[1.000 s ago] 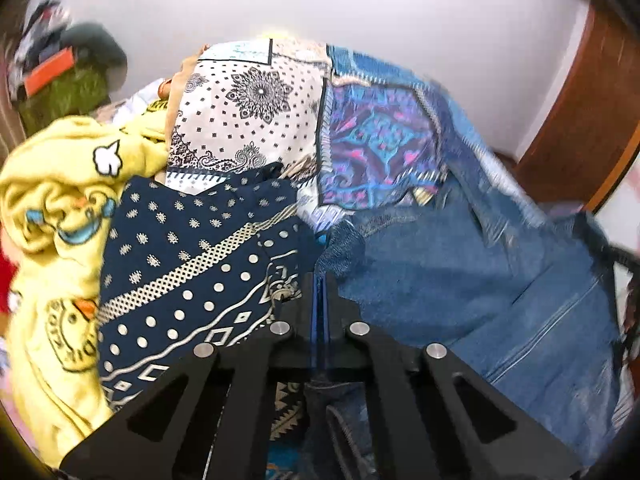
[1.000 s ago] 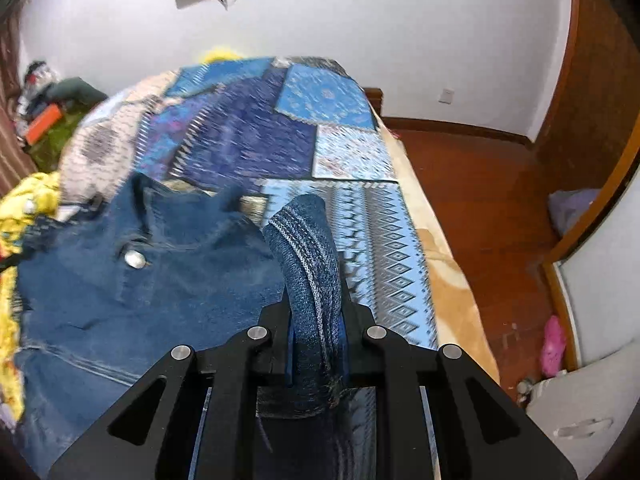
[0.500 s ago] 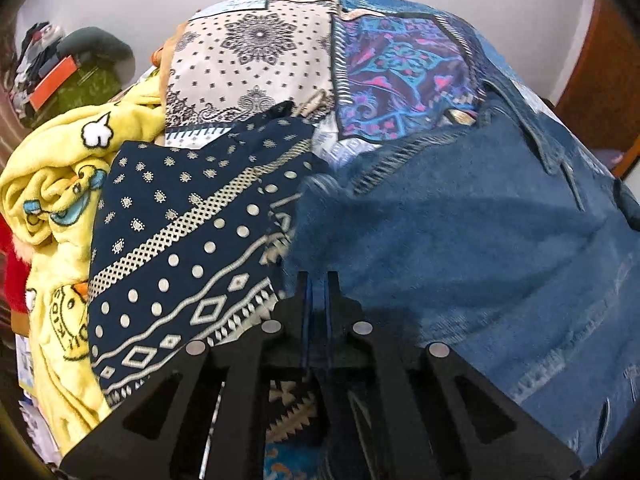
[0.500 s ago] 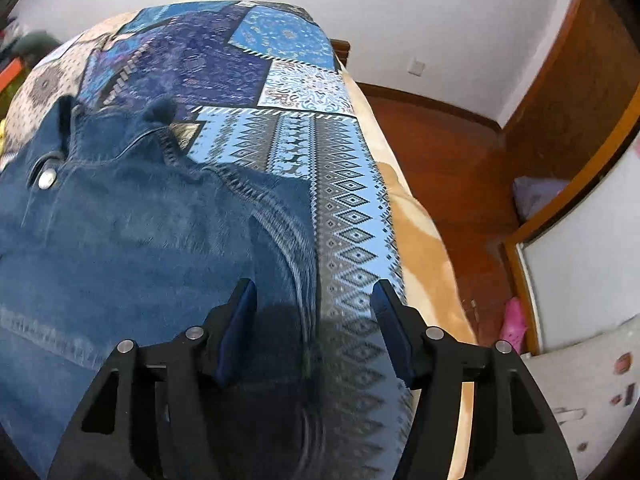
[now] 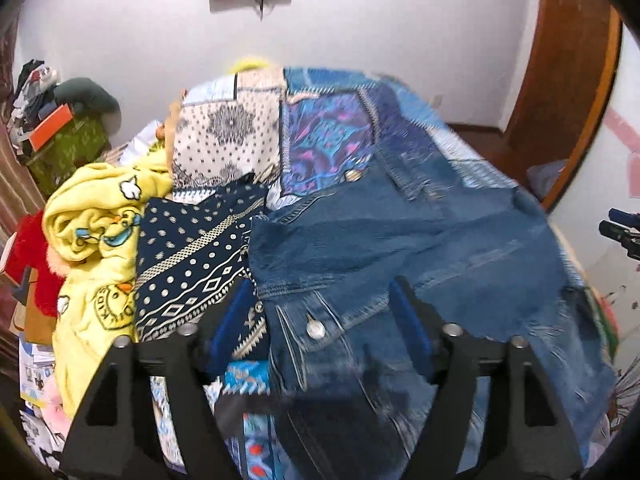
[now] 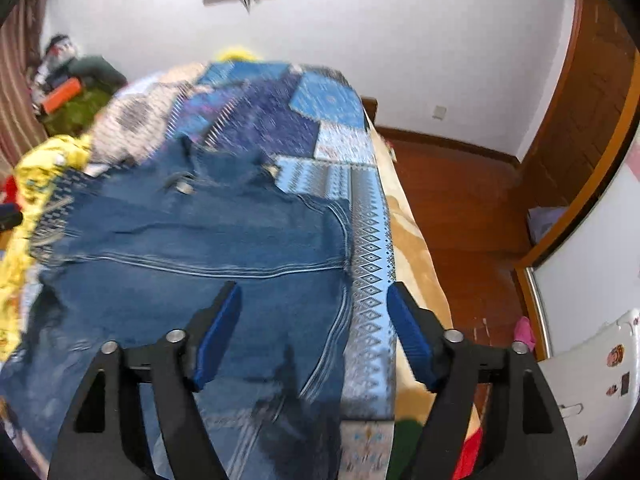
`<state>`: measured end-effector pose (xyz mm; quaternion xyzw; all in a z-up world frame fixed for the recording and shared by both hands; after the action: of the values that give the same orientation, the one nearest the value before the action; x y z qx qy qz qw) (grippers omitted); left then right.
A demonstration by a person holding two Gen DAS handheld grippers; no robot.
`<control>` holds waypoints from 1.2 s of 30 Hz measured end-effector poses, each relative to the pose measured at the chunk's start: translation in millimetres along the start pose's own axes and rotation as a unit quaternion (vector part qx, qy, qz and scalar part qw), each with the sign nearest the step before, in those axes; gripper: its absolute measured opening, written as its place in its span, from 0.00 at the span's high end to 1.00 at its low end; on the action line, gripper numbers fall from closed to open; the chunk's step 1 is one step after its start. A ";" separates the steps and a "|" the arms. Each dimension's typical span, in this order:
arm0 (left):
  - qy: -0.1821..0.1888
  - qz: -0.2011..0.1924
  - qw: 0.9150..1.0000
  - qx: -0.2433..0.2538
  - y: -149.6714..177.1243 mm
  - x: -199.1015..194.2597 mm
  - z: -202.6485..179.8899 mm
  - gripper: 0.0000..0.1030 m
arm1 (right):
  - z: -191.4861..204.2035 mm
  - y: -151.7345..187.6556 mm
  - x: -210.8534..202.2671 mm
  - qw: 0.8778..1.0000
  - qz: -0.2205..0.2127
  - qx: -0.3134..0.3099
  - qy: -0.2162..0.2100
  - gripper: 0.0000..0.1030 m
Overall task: Fold large clothes
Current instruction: 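Grasp the jacket hem with both grippers and lift it toward the collar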
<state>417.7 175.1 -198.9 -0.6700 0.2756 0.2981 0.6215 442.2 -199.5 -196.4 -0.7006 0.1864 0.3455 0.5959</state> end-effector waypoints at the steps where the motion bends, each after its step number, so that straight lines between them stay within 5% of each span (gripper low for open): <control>1: 0.003 -0.003 1.000 -0.001 3.9 -11.7 -1.3 0.23 | 2.5 1.9 -10.7 1.000 -0.007 0.000 -0.005 0.25; 3: 0.002 -0.009 1.000 -0.005 13.0 -29.8 -0.9 0.14 | 5.8 8.9 -30.5 1.000 -0.018 0.001 -0.012 0.23; 8: -0.005 -0.007 1.000 -0.012 50.0 -58.2 4.9 0.12 | 12.2 40.3 -61.1 0.999 -0.023 0.023 -0.043 0.21; 20: 0.033 0.093 0.991 -0.095 187.0 -53.8 8.1 0.12 | 3.3 153.7 -42.2 0.990 0.076 0.104 -0.049 0.21; 32: 0.150 0.145 0.953 -0.218 249.4 -35.1 -26.7 0.13 | 9.5 214.3 -31.0 0.969 0.117 0.186 -0.111 0.22; 36: 0.173 0.145 0.946 -0.233 256.7 -31.0 -39.6 0.30 | 17.8 211.7 -31.0 0.967 0.111 0.188 -0.133 0.43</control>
<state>209.3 116.2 -345.5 -0.7901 0.3960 0.3205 0.3409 273.7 -233.7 -324.9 -0.4989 0.2437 0.4586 0.6938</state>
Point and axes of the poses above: each gripper's, at about its wrist camera, not at the fingertips, and x roughly the way its jaws point, z to its left, y to its underside, the point moved 10 cm from there along x, roughly the way its jaws point, and after that the axes turned 3 degrees about y, right-handed, at the moved point
